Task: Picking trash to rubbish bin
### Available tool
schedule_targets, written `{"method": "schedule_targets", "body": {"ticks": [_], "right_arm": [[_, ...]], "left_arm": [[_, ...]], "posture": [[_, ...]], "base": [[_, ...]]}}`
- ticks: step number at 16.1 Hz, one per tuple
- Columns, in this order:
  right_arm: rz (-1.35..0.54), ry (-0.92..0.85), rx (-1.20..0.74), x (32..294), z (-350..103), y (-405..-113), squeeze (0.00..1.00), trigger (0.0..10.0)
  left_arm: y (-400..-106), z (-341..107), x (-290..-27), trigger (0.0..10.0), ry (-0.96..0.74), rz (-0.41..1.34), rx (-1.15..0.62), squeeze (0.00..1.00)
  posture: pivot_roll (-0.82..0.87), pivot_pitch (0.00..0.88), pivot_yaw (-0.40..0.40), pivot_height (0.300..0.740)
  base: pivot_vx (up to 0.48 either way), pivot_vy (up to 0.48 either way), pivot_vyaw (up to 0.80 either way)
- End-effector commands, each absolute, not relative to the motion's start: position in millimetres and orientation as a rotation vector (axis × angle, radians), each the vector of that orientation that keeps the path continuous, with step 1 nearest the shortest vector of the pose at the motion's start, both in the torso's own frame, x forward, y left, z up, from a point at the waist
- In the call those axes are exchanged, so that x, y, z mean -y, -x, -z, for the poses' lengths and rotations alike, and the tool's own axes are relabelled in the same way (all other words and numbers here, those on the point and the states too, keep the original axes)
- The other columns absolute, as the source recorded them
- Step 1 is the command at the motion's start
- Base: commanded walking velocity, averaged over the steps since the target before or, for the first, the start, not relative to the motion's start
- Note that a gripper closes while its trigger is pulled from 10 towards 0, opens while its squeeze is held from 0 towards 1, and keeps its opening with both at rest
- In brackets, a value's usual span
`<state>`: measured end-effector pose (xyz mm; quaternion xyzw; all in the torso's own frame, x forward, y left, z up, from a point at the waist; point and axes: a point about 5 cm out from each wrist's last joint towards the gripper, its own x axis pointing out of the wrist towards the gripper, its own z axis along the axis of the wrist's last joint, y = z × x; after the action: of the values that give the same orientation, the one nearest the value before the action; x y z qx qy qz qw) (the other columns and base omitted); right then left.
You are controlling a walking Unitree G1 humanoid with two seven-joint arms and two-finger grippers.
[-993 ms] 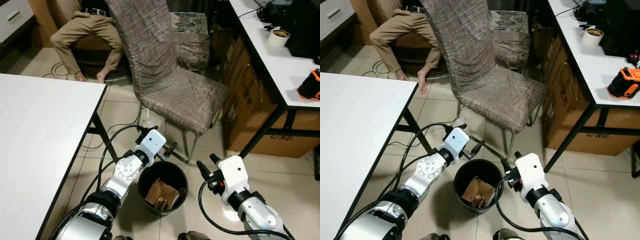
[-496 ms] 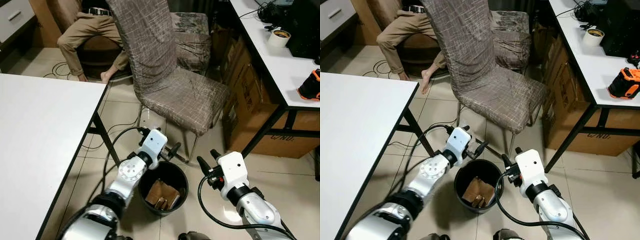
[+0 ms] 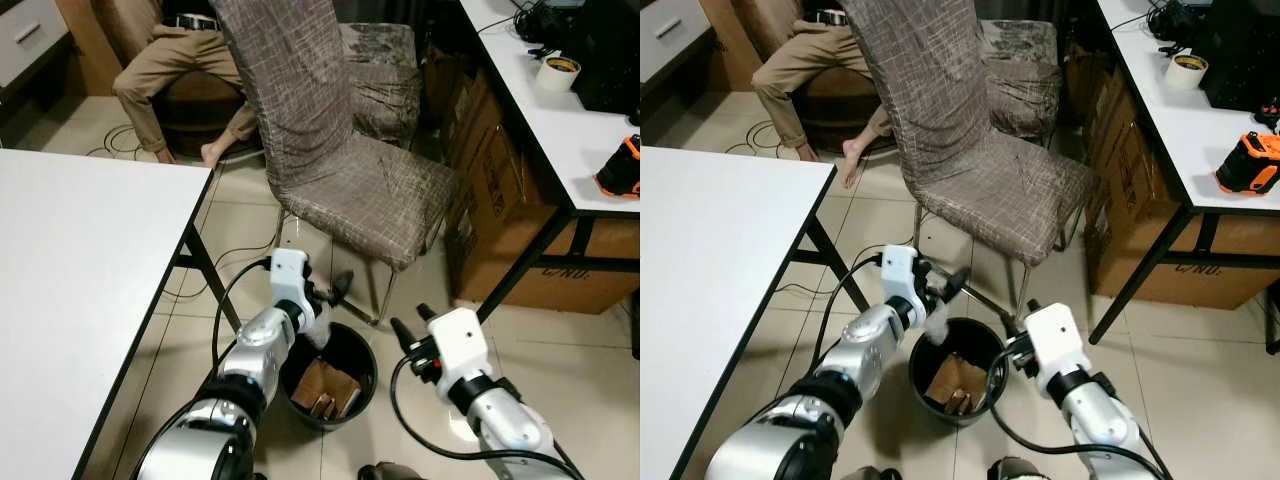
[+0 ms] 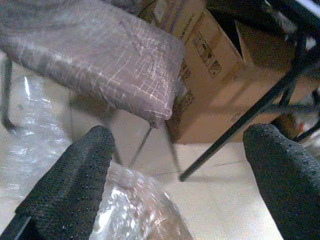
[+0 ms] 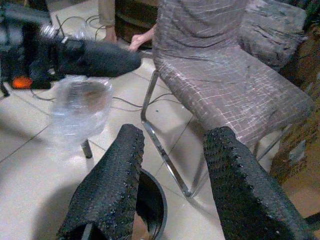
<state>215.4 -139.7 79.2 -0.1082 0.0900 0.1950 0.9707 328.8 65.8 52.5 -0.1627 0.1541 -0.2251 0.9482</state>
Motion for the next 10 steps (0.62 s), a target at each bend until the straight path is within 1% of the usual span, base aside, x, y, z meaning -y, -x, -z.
{"method": "schedule_targets", "body": {"ticks": [1, 3, 7, 10], "right_arm": [[-0.412, 0.234, -0.171, 134.5, -78.4, -215.8, 0.00, 10.0], [-0.467, 0.274, -0.159, 126.6, -74.9, -219.7, 0.00, 10.0], [-0.523, 0.322, -0.149, 112.2, -61.1, -234.3, 0.00, 10.0], [-0.567, 0.372, -0.151, 102.5, -51.8, -241.2, 0.00, 10.0]], "left_arm": [[-328.3, -50.6, -61.5, 10.0, 0.407, 0.459, -0.365, 0.00], [-330.9, -53.8, -60.5, 10.0, 0.470, 0.448, -0.376, 0.00], [-332.5, -60.2, -56.4, 10.0, 0.548, 0.476, -0.385, 0.00], [-334.9, -67.5, -54.9, 10.0, 0.638, 0.481, -0.380, 0.00]], "posture": [[-0.25, 0.127, 0.051, 0.740], [-0.24, 0.132, 0.053, 0.740], [-0.23, 0.132, 0.055, 0.740], [-0.21, 0.132, 0.050, 0.740]], "base": [[0.000, 0.000, 0.00], [0.000, 0.000, 0.00], [0.000, 0.000, 0.00], [0.000, 0.000, 0.00]]}}
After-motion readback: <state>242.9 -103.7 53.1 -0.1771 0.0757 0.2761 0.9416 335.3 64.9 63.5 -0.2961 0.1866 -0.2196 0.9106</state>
